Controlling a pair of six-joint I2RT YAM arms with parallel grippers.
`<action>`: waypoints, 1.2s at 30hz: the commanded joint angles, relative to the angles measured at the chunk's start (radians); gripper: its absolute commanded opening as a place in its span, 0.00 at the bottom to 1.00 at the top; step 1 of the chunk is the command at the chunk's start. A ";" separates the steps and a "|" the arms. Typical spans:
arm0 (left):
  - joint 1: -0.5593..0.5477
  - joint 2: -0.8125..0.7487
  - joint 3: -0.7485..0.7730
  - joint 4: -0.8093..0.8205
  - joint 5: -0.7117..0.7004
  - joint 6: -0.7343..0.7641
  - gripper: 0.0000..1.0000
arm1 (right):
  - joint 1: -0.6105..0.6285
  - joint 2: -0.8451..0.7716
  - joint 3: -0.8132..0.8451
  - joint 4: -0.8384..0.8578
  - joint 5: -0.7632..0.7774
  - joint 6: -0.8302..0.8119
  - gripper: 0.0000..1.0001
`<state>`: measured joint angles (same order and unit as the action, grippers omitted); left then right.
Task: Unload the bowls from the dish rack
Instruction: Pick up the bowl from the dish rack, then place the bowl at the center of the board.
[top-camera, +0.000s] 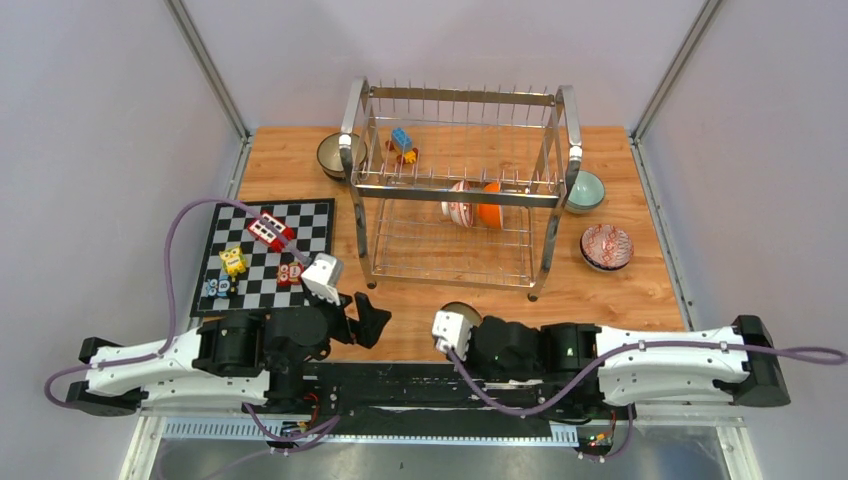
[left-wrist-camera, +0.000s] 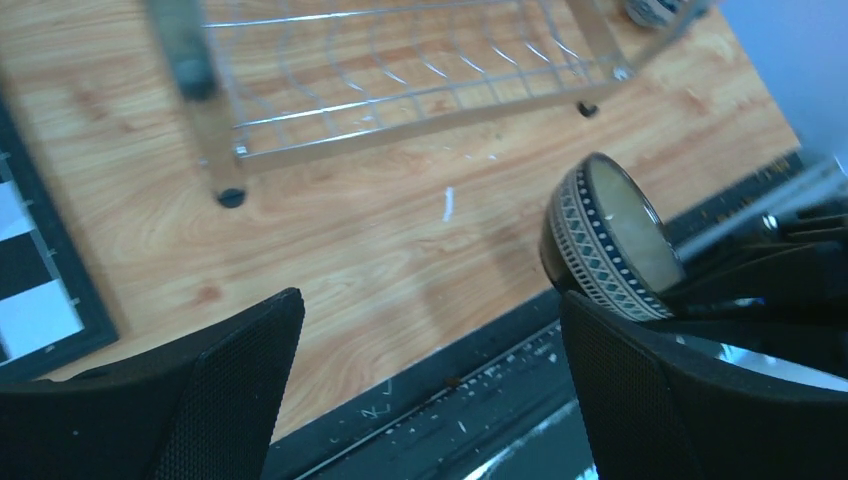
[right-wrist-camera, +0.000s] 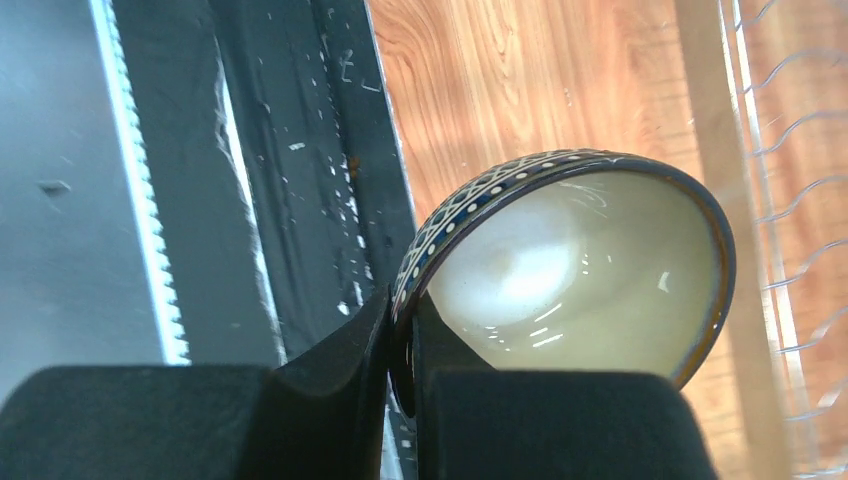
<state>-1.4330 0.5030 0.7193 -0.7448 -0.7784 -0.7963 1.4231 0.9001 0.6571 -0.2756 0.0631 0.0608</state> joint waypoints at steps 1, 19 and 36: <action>-0.003 0.066 0.042 0.113 0.241 0.158 1.00 | 0.181 0.056 0.062 -0.019 0.363 -0.262 0.02; -0.003 0.453 0.187 0.009 0.412 0.299 0.91 | 0.434 0.308 0.191 -0.098 0.526 -0.487 0.02; -0.003 0.630 0.236 -0.011 0.409 0.279 0.22 | 0.448 0.382 0.248 -0.176 0.517 -0.416 0.02</action>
<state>-1.4338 1.1160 0.9382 -0.7425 -0.3786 -0.5110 1.8523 1.2861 0.8577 -0.4328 0.5259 -0.3714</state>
